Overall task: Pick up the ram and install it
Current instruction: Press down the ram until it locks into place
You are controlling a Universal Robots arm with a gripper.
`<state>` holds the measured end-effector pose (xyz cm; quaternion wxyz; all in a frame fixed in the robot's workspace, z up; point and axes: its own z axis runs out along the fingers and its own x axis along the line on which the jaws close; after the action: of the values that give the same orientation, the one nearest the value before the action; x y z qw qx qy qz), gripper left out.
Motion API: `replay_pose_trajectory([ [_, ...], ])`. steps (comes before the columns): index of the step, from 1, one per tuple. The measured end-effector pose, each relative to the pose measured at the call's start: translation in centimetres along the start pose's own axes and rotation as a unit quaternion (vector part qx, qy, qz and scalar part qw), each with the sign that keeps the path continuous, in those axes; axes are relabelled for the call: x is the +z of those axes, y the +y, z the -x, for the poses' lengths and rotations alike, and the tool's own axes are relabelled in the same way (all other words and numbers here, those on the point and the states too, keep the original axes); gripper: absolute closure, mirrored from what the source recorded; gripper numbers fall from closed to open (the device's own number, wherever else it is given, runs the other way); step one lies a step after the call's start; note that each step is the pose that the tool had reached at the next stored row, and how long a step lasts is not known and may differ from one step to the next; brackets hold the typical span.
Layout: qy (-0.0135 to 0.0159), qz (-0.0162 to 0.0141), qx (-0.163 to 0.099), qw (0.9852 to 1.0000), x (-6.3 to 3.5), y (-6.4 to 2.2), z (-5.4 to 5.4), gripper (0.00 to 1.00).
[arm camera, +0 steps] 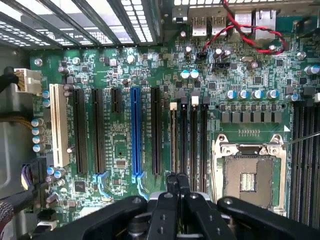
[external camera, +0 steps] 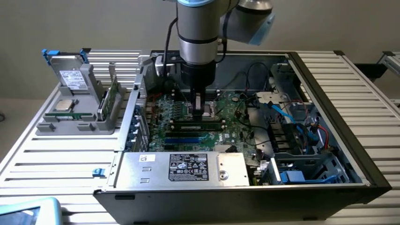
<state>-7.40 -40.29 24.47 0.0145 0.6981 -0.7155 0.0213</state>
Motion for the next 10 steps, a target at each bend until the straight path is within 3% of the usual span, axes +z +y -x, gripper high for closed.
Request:
replay_pose_trajectory([
  [4, 0.0002, 0.0001, 0.0, 1.0, -0.24, -1.1, 0.01, 0.89],
  [10, 0.0001, 0.0002, 0.0, 1.0, -0.23, -1.12, 0.01, 0.89],
])
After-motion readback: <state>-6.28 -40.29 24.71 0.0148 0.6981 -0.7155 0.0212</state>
